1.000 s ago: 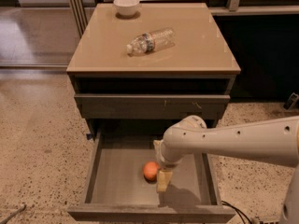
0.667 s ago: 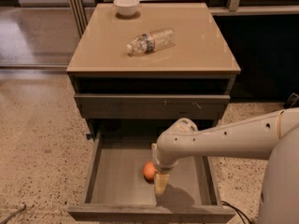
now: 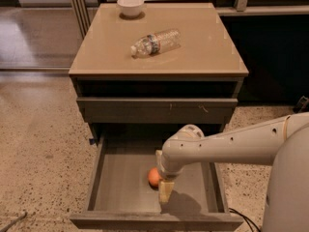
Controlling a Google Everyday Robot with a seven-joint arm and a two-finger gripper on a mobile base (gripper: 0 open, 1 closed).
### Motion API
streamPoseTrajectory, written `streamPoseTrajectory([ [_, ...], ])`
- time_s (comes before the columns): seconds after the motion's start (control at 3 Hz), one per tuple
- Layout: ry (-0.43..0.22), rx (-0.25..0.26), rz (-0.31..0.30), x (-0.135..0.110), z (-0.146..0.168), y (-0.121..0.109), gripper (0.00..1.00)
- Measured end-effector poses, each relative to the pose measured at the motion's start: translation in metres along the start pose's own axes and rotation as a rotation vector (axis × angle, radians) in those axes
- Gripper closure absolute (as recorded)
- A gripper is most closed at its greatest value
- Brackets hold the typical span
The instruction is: Pick orange from middle drawer and place on counter
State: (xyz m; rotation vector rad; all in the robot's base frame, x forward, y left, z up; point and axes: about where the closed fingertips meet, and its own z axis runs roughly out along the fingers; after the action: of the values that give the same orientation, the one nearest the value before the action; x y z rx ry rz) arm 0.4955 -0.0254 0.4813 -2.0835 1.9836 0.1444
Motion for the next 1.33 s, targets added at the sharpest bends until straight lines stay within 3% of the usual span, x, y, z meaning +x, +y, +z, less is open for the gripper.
streamPoseTrajectory([
  [0.33,-0.025,-0.02,-0.014,-0.005,0.019,-0.001,0.0],
  [0.67,-0.032,-0.056,-0.056,-0.015,0.062,0.0,0.0],
  [1.0,-0.032,-0.056,-0.056,-0.015,0.062,0.0,0.0],
  [1.33,-0.017,-0.046,-0.054,-0.001,0.072,-0.019,0.0],
])
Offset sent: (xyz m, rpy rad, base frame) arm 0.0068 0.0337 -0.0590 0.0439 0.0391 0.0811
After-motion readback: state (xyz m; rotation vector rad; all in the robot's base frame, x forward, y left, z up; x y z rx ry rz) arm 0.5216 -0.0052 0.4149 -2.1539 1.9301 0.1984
